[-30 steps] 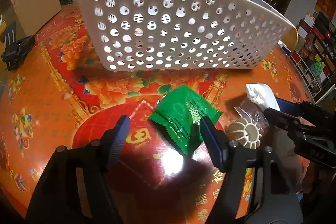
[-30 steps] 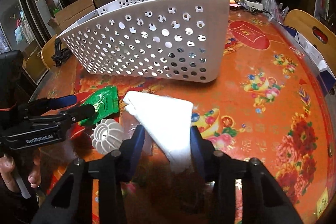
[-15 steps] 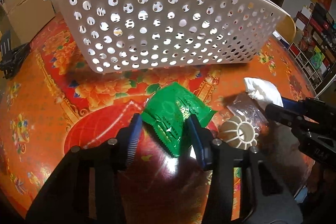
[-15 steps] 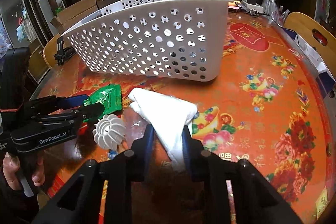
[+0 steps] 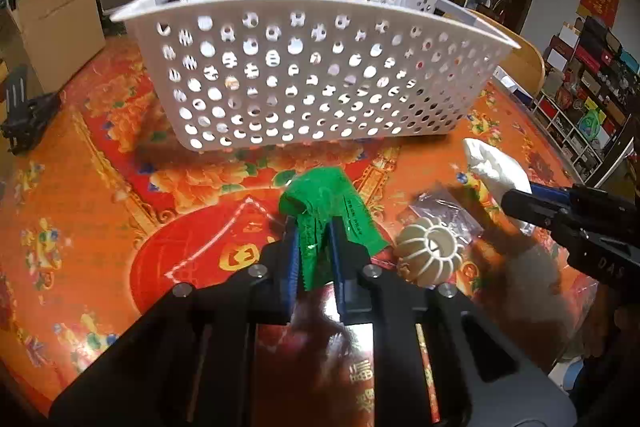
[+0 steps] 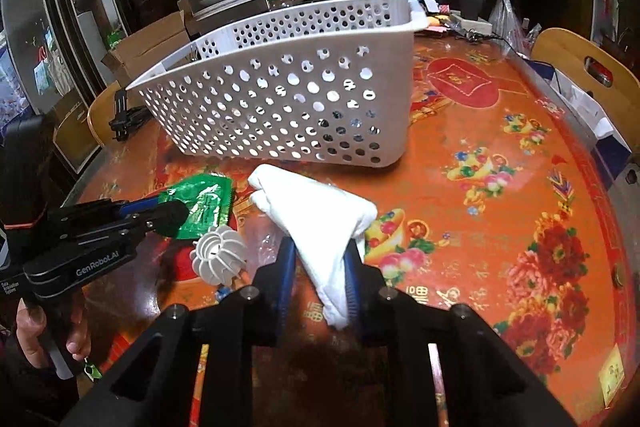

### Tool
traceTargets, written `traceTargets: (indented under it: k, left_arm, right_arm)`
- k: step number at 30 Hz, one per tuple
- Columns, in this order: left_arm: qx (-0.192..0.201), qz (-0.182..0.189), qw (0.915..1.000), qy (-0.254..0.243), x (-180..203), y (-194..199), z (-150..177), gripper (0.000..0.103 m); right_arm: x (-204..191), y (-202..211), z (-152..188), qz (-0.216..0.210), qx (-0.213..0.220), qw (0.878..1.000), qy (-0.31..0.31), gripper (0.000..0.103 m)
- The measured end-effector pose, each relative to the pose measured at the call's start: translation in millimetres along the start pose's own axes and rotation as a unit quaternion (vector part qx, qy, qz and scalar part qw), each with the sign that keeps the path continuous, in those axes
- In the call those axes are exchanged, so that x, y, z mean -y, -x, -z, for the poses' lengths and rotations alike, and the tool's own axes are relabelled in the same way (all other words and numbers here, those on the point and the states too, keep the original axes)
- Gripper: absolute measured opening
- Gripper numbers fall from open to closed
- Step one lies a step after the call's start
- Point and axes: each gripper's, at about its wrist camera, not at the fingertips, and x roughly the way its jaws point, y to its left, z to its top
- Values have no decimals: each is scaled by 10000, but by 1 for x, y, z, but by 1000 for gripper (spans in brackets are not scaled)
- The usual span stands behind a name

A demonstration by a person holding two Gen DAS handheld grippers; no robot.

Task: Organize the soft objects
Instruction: 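Grasp the green packet with the left gripper while the right lifts the white cloth toward the basket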

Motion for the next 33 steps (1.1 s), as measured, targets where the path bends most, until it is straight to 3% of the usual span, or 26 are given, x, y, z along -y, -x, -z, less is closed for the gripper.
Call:
traceTargets:
  k: [11, 33]
  left_arm:
    - [314, 16, 9995, -26, 1, 39, 3, 5]
    - [740, -82, 9972, -76, 3, 76, 3, 5]
  right_arm:
    - [-7, 27, 8, -74, 258, 9996, -31, 21]
    - [-19, 48, 6, -101, 431, 9990, 44, 21]
